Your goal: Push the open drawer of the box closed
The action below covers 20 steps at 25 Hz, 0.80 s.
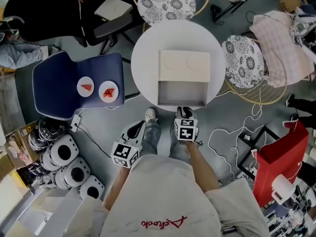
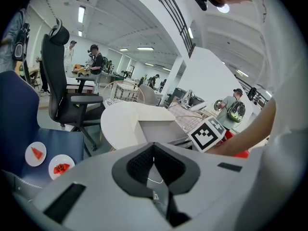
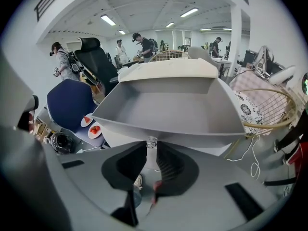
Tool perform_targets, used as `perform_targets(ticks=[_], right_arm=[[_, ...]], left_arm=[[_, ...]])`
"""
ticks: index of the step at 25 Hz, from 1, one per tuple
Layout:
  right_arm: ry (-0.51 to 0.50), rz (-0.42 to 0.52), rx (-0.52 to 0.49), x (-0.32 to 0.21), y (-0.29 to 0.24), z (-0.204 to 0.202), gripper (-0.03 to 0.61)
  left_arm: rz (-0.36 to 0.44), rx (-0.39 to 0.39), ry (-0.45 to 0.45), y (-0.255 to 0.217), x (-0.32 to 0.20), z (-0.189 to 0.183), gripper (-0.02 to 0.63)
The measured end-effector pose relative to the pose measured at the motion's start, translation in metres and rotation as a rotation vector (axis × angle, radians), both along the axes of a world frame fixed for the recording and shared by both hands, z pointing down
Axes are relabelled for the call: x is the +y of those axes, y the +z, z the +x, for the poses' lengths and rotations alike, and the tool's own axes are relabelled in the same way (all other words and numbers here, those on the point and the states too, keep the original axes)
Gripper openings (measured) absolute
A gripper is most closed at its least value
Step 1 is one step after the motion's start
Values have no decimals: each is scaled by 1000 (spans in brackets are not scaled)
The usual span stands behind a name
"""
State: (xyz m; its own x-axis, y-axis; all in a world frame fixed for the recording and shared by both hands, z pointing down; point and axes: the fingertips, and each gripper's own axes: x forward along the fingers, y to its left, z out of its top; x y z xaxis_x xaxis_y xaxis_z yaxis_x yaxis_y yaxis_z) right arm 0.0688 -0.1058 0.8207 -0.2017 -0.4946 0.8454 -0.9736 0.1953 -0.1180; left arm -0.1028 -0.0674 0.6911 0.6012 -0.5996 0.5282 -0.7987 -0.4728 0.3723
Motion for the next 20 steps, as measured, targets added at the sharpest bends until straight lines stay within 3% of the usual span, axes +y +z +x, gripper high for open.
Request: perform_targets(ticks=[20], right_arm=[[-24,-4,35,-38,-13,5,74]], left_arm=[[8,13,-26,-5,0,-5,12]])
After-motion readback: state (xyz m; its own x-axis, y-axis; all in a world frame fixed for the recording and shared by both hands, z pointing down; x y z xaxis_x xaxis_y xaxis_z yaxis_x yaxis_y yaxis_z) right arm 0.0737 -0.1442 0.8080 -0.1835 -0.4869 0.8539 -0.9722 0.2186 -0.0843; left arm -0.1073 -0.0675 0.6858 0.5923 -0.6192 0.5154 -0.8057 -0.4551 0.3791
